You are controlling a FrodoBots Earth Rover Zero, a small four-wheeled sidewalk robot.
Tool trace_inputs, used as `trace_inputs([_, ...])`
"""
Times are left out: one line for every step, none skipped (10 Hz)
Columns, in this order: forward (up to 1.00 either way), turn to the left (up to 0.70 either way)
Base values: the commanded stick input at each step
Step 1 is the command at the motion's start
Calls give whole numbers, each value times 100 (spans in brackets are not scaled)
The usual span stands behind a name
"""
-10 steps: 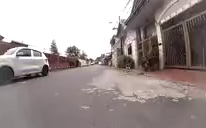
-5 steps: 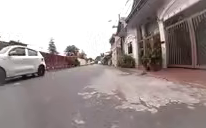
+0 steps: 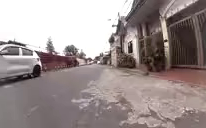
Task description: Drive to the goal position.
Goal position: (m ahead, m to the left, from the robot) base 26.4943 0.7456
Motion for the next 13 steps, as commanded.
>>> trace_inputs([70, 0])
trace_inputs([70, 0])
trace_inputs([70, 0])
trace_inputs([70, 0])
trace_inputs([70, 0])
trace_inputs([70, 0])
trace_inputs([70, 0])
trace_inputs([70, 0])
trace_inputs([70, 0])
trace_inputs([70, 0])
trace_inputs([70, 0])
trace_inputs([70, 0])
trace_inputs([70, 0])
